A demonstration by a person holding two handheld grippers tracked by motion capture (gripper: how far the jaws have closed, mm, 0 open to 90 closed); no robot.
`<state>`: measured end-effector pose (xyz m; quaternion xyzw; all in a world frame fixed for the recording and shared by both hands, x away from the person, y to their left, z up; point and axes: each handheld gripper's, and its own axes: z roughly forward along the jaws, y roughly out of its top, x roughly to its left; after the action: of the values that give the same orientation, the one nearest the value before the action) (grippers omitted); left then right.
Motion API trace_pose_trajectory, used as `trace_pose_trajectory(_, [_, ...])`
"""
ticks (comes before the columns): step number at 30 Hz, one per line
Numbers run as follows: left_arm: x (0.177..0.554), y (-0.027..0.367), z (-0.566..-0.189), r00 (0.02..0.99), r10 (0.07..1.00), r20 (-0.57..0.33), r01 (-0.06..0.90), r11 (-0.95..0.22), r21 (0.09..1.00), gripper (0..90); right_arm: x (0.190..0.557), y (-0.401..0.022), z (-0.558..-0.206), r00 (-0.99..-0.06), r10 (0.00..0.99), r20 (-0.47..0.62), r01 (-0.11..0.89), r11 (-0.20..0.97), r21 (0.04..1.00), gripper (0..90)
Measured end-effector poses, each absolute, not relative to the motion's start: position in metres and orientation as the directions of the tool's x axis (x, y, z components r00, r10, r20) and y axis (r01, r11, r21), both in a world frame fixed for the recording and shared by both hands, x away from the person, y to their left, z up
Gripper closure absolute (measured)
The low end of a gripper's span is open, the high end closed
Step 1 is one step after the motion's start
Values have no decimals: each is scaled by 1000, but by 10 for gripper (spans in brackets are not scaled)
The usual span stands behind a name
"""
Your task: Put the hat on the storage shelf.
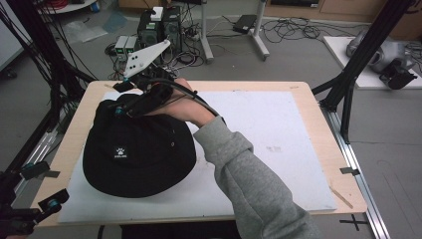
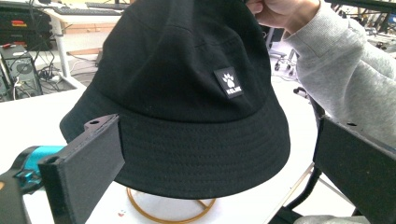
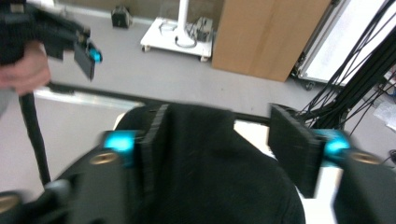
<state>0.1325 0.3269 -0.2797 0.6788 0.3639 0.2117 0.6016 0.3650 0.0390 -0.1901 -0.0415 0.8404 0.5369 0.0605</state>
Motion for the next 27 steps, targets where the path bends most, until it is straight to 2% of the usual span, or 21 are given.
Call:
trace_pose_trajectory(3, [132, 326, -279, 648, 747, -151, 237, -9, 971, 24, 368, 37, -190, -993, 15, -119, -102, 407, 908, 192])
trace_pose_trajectory(6, [132, 324, -277, 664, 732, -152, 231, -7, 973, 24, 371, 35, -190, -996, 20, -88, -72, 411, 909, 119])
trace_pose_trajectory(11, [133, 320, -274, 671, 728, -140, 220, -16, 975, 24, 376, 24, -186, -1000, 15, -22, -15, 363, 932, 112])
trace_pose_trajectory(27, [156, 322, -275, 683, 715, -150, 221, -6, 975, 24, 386, -44, -196, -989, 150, -11, 42, 340, 939, 112])
